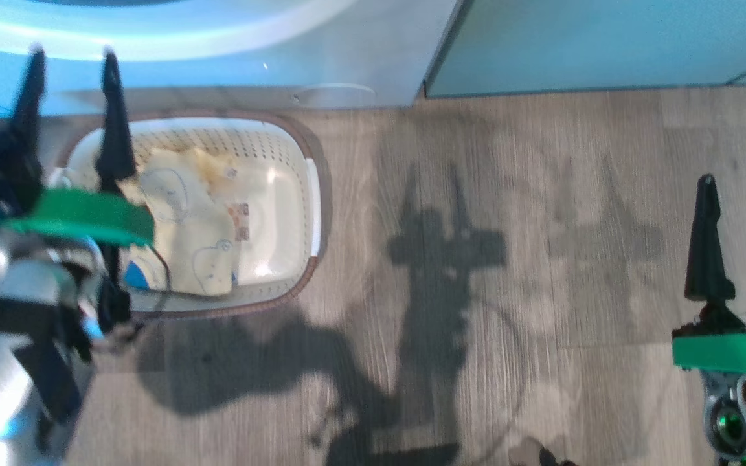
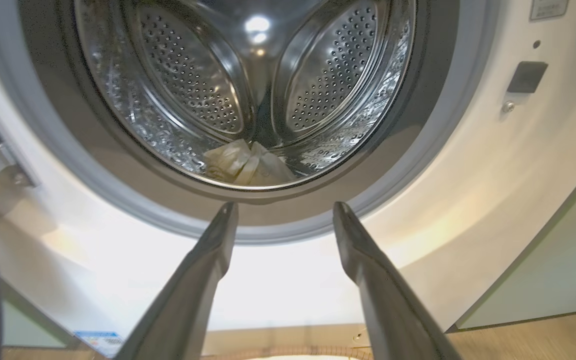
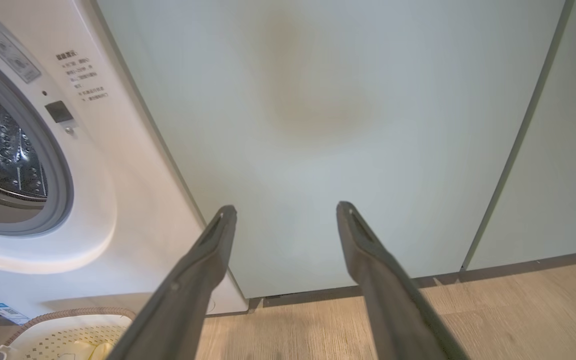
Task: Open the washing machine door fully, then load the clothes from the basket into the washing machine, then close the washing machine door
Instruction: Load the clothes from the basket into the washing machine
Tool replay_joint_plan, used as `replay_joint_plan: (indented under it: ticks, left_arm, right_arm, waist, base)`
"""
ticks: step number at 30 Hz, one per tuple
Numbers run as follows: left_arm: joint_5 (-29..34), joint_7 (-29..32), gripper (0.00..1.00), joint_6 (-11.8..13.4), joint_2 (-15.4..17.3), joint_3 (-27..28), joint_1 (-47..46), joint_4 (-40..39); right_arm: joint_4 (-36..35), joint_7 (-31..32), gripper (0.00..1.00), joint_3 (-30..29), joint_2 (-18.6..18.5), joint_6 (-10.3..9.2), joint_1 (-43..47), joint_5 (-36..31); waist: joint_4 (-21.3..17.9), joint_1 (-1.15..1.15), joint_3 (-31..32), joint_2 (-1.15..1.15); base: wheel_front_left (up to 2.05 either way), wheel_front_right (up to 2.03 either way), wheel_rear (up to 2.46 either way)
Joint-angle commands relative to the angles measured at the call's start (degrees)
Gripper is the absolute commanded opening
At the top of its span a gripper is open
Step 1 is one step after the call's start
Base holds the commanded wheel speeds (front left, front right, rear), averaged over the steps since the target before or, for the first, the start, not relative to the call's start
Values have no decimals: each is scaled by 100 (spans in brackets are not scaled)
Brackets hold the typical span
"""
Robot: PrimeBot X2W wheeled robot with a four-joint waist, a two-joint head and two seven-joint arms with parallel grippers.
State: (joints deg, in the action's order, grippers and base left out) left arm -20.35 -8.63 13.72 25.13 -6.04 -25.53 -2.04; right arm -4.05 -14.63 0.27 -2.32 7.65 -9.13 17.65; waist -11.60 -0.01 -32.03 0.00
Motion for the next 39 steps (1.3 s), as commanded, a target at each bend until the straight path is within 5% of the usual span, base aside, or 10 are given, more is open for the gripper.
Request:
replay_joint_plan:
  ticks: [1, 16, 26, 39]
  left_arm:
    - [-9, -85, 100, 65, 102, 160, 202, -289]
    - [-27, -495, 100, 131, -588, -490, 1908, -195]
    - [-4, -577, 100, 156, -643, -579, 2574, -219]
    - [-42, -577, 100, 202, -615, -581, 2733, -344]
  right_arm:
    - [-146, -37, 100, 61, -55, -16, 169, -85]
    - [23, -37, 100, 62, -55, -16, 1002, -499]
    - [120, -37, 100, 202, -55, -16, 1482, -544]
    - [126, -37, 100, 243, -55, -16, 1647, -554]
  waist:
    - [154, 1, 280, 0]
    - [632, 1, 1719, 0]
    - [689, 1, 2452, 0]
    - [688, 1, 2595, 0]
  base:
    - [0, 0, 0]
    - [0, 0, 0]
    - [0, 0, 0]
    - [0, 0, 0]
